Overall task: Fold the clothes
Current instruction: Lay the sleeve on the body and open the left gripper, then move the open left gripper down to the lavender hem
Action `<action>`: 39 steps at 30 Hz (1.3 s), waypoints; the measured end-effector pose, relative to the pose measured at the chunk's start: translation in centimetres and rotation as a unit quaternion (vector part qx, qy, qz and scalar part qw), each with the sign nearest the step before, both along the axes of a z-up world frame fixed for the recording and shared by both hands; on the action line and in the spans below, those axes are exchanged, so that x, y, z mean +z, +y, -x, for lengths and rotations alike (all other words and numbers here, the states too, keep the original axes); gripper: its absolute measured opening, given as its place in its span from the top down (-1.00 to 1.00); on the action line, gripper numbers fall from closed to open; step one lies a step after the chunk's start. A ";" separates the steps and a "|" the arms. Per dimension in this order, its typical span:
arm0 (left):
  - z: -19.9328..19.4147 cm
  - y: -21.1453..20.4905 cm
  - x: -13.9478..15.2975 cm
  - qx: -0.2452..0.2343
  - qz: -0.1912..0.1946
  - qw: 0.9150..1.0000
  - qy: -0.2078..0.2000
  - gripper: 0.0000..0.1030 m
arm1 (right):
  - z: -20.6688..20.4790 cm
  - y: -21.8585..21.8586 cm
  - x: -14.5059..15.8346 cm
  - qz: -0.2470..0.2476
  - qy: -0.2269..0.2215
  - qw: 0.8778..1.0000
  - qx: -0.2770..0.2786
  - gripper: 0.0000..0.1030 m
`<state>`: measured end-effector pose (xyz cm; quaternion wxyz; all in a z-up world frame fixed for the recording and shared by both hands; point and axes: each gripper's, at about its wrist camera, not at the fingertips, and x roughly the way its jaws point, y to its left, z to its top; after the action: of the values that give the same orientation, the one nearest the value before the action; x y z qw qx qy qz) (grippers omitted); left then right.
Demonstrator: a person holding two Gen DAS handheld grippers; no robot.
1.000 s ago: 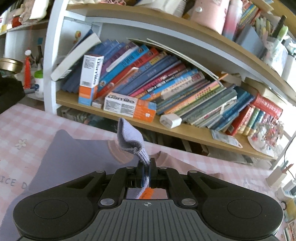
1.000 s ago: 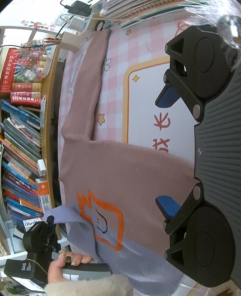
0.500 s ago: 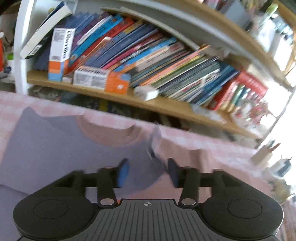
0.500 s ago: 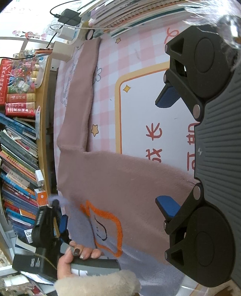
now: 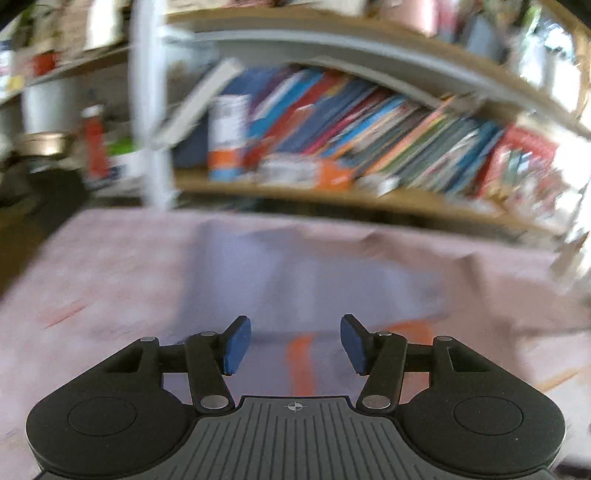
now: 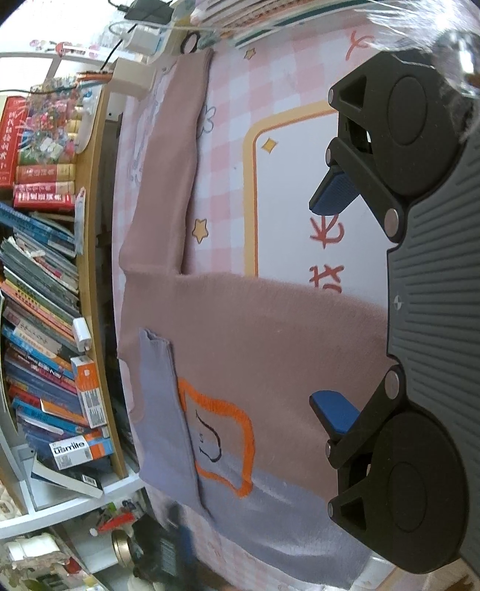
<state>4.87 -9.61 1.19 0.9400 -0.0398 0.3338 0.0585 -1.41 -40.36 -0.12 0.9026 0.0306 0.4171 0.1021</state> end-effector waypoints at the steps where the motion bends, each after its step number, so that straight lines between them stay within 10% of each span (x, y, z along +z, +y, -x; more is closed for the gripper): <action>1: 0.9 0.9 -0.2 0.020 -0.003 1.000 0.006 -0.06 | -0.1 0.1 -0.1 0.000 0.002 1.000 0.002 -0.98; 10: 6.2 6.7 -1.2 0.134 0.003 0.991 0.028 -0.02 | -1.1 1.1 -0.6 0.000 0.015 1.000 0.009 -0.91; 29: 7.2 8.3 -3.2 0.152 0.021 0.985 0.080 -0.05 | -1.0 1.2 -0.8 -0.003 0.023 1.000 0.008 -0.85; 39: 6.8 8.8 -4.1 0.146 0.039 0.985 0.085 -0.41 | -0.7 0.8 -0.9 0.009 0.027 1.000 -0.007 -0.75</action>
<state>-1.96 -0.80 -2.86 0.8870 -0.1197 0.4055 0.1857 -0.67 -39.54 -0.98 0.8917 0.0276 0.4424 0.0914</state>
